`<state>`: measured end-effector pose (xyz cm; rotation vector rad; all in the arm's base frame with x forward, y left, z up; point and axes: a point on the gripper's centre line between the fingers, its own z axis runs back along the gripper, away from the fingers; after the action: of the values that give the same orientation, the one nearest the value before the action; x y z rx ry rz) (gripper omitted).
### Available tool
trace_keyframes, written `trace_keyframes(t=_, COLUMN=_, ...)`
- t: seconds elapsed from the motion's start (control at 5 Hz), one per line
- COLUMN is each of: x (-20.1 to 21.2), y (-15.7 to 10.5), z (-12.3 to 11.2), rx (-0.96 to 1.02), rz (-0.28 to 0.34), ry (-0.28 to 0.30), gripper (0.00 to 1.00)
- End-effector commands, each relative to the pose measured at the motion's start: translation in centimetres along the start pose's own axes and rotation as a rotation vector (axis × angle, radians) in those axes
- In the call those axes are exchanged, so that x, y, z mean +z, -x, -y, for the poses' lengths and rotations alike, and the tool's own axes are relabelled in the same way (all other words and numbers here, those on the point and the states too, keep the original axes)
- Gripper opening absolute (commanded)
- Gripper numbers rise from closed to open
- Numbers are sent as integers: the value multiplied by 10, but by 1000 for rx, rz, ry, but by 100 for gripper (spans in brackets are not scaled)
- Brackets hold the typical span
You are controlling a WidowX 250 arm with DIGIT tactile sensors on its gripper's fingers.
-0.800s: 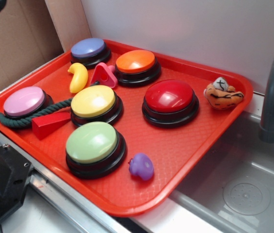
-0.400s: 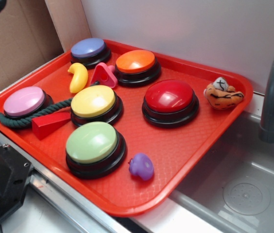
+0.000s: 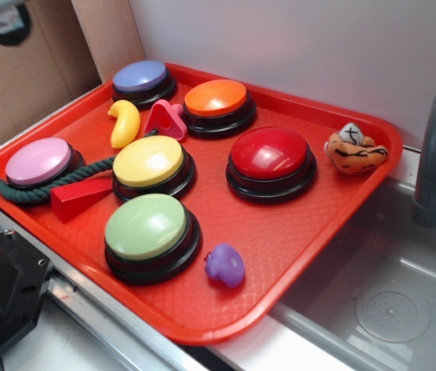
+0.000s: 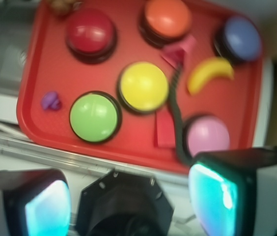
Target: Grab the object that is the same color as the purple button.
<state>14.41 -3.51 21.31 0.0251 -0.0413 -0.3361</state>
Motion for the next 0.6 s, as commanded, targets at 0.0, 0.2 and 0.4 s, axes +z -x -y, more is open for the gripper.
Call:
trace_keyframes(t=0.0, x=-14, y=-26, z=24, rx=-490, rz=49, ry=6, gripper=100)
trace_keyframes(t=0.2, x=-33, y=-33, z=35, rx=-710, rz=114, ry=35, gripper=100)
trace_keyframes(t=0.4, x=-56, y=-43, z=53, rx=-819, rz=130, ry=16, gripper=100)
